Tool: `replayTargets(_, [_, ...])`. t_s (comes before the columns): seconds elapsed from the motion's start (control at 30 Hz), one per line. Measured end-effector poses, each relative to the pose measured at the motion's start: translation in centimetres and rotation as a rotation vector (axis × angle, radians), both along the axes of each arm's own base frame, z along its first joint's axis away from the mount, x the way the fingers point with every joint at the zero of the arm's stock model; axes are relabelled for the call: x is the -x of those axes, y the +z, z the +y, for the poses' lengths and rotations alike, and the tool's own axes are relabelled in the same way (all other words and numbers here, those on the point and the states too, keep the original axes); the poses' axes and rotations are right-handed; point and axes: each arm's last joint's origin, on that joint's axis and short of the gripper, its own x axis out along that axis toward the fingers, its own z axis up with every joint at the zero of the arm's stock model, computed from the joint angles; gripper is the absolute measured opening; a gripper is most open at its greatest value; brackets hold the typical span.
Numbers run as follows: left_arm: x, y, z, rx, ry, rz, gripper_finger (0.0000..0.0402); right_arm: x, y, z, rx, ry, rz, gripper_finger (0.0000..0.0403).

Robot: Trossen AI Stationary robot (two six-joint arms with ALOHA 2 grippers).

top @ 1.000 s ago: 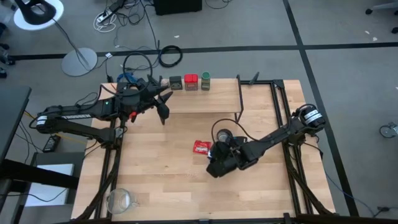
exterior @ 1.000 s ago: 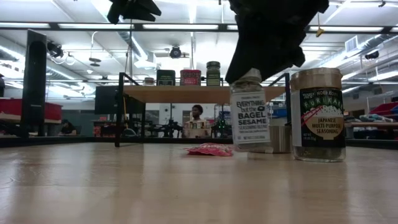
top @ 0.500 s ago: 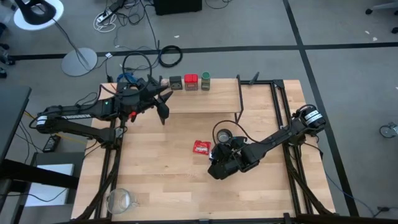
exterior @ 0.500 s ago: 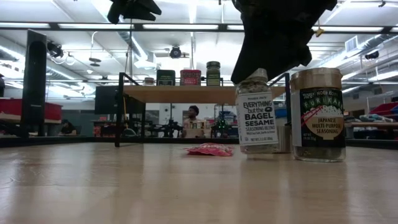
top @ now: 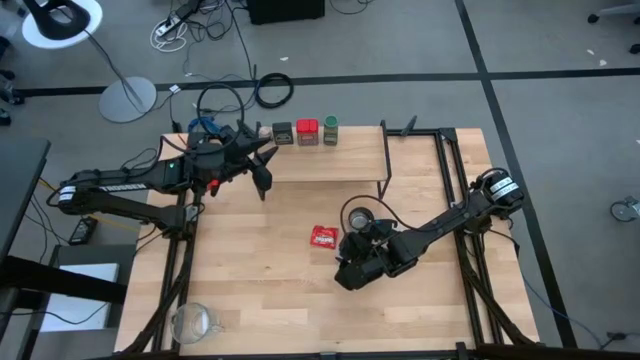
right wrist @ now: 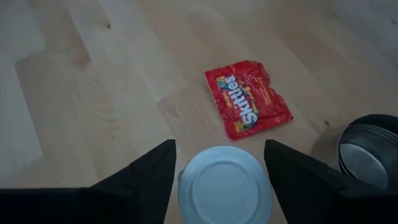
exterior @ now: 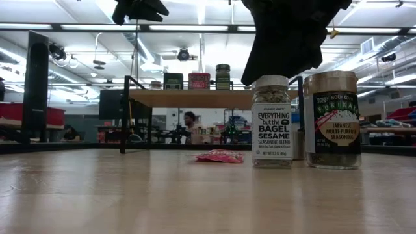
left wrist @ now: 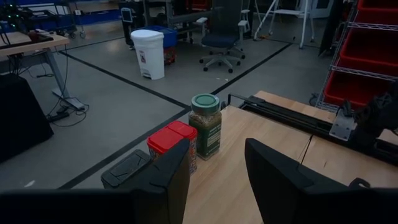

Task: Shelf spices
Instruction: Remove the white seasoning bottle from the shelf, then remove the green seasoning bottle from the shelf

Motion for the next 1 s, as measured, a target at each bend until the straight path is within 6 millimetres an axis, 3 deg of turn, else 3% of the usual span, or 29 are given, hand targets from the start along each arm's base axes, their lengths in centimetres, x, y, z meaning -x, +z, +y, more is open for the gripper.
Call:
replayTargets(0.33, [0.0, 0.0, 0.0, -0.002, 0.000, 0.002, 0.0158, 0.2, 2.4, -0.4, 0.044, 0.164, -0.034, 0.0256])
replayTargets(0.53, [0.0, 0.1, 0.0, -0.004, 0.000, -0.003, 0.0158, 0.8, 6.8, -2.7, 0.135, 0.276, -0.094, 0.0256])
replayTargets(0.77, [0.0, 0.1, 0.0, -0.001, -0.003, -0.008, 0.0158, 2.5, 13.4, -8.3, 0.317, 0.300, -0.204, 0.0257])
replayTargets(1.0, [-0.1, 0.2, -0.1, 0.010, -0.037, -0.022, 0.0158, 4.6, 17.4, -17.0, 0.447, 0.196, -0.252, 0.0279])
